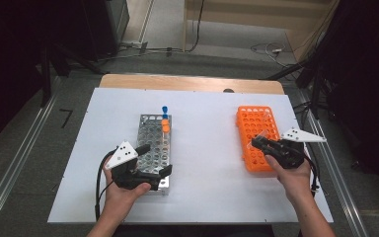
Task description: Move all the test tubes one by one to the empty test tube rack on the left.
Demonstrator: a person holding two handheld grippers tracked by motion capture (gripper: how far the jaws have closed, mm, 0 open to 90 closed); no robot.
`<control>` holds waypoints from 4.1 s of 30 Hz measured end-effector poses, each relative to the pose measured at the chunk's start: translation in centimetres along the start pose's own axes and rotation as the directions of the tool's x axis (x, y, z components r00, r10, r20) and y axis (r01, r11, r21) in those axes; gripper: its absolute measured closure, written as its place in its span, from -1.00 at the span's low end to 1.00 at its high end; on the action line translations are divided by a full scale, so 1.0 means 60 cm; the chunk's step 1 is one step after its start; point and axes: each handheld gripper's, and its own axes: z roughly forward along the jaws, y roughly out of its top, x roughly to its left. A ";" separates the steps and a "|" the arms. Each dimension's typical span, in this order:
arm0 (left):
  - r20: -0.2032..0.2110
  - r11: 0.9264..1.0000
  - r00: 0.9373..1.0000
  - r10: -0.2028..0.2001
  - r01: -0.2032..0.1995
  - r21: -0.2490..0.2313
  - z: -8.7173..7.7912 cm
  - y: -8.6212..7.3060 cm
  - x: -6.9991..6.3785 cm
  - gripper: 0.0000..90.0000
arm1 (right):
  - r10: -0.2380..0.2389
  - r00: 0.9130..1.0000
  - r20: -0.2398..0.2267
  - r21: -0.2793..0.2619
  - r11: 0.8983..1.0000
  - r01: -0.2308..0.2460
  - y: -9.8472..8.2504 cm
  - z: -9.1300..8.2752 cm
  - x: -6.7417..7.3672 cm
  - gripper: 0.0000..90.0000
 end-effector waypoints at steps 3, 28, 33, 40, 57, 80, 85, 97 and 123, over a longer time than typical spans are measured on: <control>0.010 1.000 1.000 0.009 -0.009 0.000 0.003 0.002 -0.006 -1.00 | -0.016 0.999 -0.036 -0.005 1.000 0.016 -0.003 -0.002 0.018 0.64; 0.204 0.996 0.975 0.092 -0.091 -0.016 0.028 0.020 -0.066 -0.49 | -0.169 0.937 -0.306 0.080 0.976 0.202 -0.016 0.053 0.184 0.64; 0.242 0.994 0.965 0.104 -0.105 -0.010 0.035 0.020 -0.075 -0.22 | -0.188 0.923 -0.336 0.090 0.969 0.230 -0.018 0.062 0.208 0.64; 0.276 0.989 0.952 0.131 -0.143 0.022 0.052 0.016 -0.090 0.07 | -0.198 0.909 -0.367 0.103 0.962 0.252 -0.016 0.070 0.229 0.64; 0.296 0.982 0.941 0.166 -0.186 0.040 0.065 0.011 -0.103 0.62 | -0.203 0.892 -0.404 0.122 0.954 0.273 -0.013 0.074 0.244 0.64; 0.180 0.988 0.972 0.151 -0.154 0.001 0.046 0.032 -0.064 0.68 | -0.164 0.911 -0.378 0.109 0.970 0.219 -0.011 0.057 0.215 -0.75; 0.130 0.992 0.983 0.127 -0.126 -0.019 0.031 0.041 -0.035 0.68 | -0.147 0.924 -0.354 0.106 0.975 0.196 -0.021 0.040 0.180 -1.00; 0.008 0.993 0.996 0.094 -0.093 -0.077 0.018 0.075 0.026 0.68 | -0.094 0.958 -0.272 0.085 0.989 0.121 -0.050 -0.020 0.109 -1.00; -0.170 0.992 0.984 0.054 -0.072 -0.100 0.060 0.047 0.068 0.68 | -0.046 0.978 -0.205 0.094 0.993 0.066 -0.073 -0.037 0.069 -1.00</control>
